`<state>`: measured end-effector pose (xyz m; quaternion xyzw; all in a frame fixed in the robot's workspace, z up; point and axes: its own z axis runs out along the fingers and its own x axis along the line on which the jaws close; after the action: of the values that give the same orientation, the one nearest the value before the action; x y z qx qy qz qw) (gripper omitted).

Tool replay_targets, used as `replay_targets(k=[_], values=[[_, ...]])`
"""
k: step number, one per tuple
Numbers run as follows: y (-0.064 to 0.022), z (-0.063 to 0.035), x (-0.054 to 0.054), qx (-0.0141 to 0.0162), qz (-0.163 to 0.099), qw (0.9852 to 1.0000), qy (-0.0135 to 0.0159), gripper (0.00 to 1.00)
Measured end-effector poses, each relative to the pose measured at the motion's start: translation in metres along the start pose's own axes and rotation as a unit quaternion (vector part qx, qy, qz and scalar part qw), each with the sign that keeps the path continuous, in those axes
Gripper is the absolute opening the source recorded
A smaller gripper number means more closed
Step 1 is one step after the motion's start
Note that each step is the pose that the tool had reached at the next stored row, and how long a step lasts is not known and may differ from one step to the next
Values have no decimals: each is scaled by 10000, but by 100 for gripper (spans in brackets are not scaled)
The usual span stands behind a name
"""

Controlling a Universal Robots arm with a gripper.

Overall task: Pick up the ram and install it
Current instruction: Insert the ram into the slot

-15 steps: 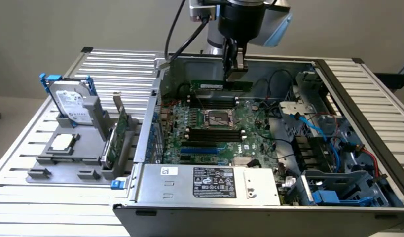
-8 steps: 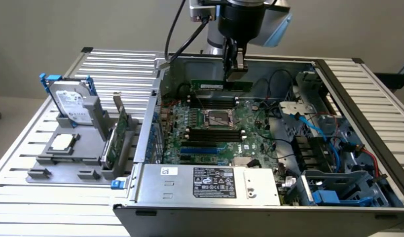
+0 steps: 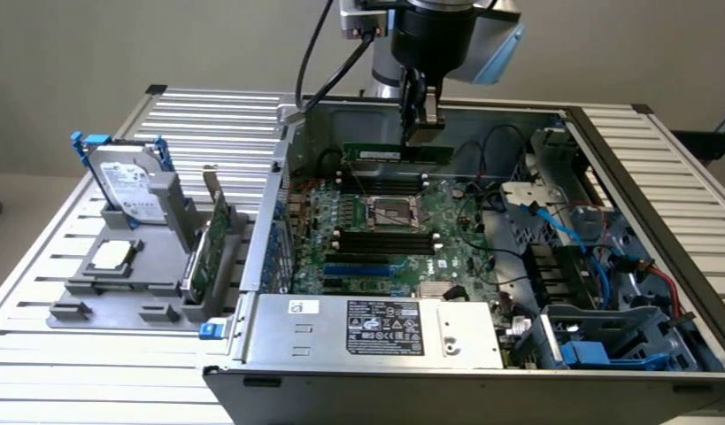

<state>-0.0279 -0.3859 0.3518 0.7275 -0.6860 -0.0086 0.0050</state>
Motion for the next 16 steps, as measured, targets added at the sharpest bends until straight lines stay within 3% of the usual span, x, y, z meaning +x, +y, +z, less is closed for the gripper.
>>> replay_targets(k=[5,16], values=[[5,52,3,1,1,10000,2,14],[17,252,133,2,0,10000,2,14]])
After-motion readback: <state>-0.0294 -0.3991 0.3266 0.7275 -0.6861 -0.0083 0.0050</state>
